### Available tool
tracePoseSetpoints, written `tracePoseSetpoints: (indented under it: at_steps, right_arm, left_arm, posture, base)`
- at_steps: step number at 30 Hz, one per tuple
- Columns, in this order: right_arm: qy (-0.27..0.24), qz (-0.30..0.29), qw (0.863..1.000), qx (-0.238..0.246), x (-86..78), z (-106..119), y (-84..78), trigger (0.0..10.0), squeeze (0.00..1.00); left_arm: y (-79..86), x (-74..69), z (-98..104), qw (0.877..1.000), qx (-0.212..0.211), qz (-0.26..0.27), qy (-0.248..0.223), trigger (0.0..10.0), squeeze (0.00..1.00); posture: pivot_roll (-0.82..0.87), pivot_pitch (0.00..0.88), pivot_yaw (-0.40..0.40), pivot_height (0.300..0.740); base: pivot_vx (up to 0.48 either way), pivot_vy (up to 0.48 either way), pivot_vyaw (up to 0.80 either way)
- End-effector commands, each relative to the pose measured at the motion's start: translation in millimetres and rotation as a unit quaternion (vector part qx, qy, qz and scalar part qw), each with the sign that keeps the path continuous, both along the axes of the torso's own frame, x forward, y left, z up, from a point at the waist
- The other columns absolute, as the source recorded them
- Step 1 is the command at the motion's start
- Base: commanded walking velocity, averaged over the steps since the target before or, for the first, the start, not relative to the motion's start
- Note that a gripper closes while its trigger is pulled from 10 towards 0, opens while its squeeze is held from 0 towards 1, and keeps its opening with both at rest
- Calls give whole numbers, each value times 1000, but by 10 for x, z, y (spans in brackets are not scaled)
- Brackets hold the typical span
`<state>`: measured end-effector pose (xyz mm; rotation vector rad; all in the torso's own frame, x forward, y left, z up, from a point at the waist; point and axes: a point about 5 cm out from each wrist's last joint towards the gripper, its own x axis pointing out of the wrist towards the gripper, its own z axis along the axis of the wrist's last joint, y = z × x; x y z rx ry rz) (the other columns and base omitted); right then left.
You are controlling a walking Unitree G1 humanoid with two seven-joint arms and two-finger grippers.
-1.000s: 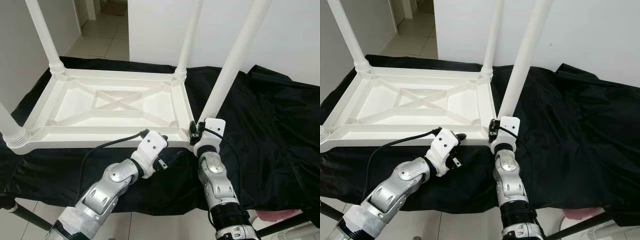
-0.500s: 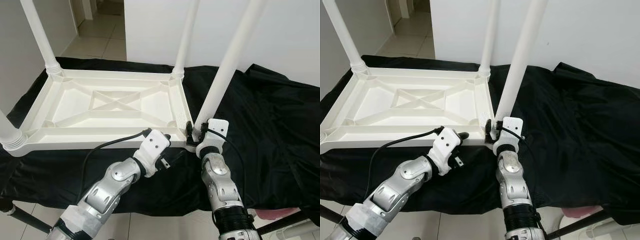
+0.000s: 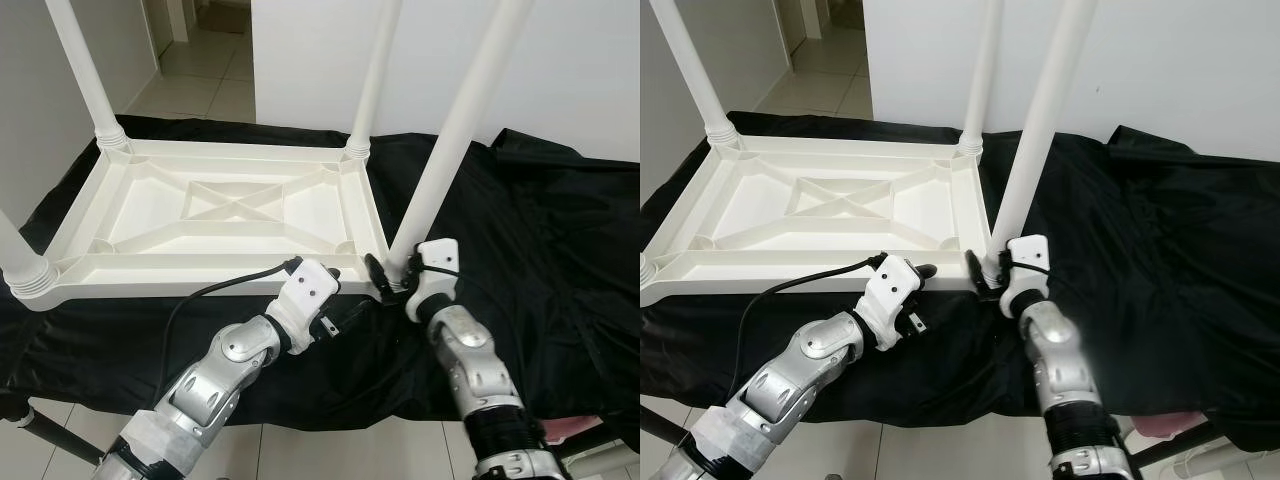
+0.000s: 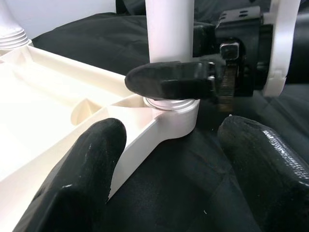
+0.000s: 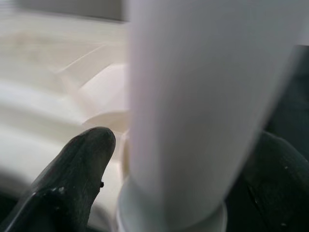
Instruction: Building children table
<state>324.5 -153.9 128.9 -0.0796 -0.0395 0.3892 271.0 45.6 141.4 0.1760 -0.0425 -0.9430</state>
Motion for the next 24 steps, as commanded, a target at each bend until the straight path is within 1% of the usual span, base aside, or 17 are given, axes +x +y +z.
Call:
tracePoseSetpoints:
  at_steps: [1,4,7,10,12,13,14,18,24]
  right_arm:
    - [8,66,997,-28,26,-28,3,10000,0]
    - [5,95,994,-50,53,-20,-7,10000,0]
    - [8,102,993,-50,64,-16,-14,10000,0]
    - [10,120,991,-60,92,-15,-49,10000,0]
    - [10,120,991,-60,92,-15,-49,10000,0]
    - [15,125,990,-65,103,-28,-74,4314,0]
    - [22,128,989,-73,121,-53,-125,0,0]
    - [25,131,988,-74,129,-74,-152,0,0]
    - [33,139,988,-65,99,-114,-166,0,0]
  left_arm:
    - [-36,-27,-4,998,13,-62,1,10000,0]
    - [-29,-22,2,998,13,-62,0,10000,0]
    - [-25,-19,5,998,13,-61,0,10000,0]
    - [-18,-14,11,998,12,-59,0,10000,0]
    - [-18,-14,11,998,12,-59,0,10000,0]
    - [-17,-13,14,998,12,-58,-1,10000,0]
    - [-17,-12,20,998,11,-56,-1,10000,0]
    - [-15,-10,23,998,10,-56,-1,10000,0]
    - [-5,-13,22,999,10,-53,0,10000,0]
  posture:
    - [-10,6,-61,740]
    - [-10,6,-61,740]
    - [-4,10,-57,740]
    - [0,12,-55,740]
    - [0,12,-55,740]
    - [2,13,-55,740]
    - [3,18,-56,740]
    - [3,20,-58,740]
    - [0,33,-58,740]
  base:
    - [0,0,0]
    - [0,0,0]
    - [0,0,0]
    - [0,0,0]
    - [0,0,0]
    - [0,0,0]
    - [0,0,0]
    - [0,0,0]
    - [0,0,0]
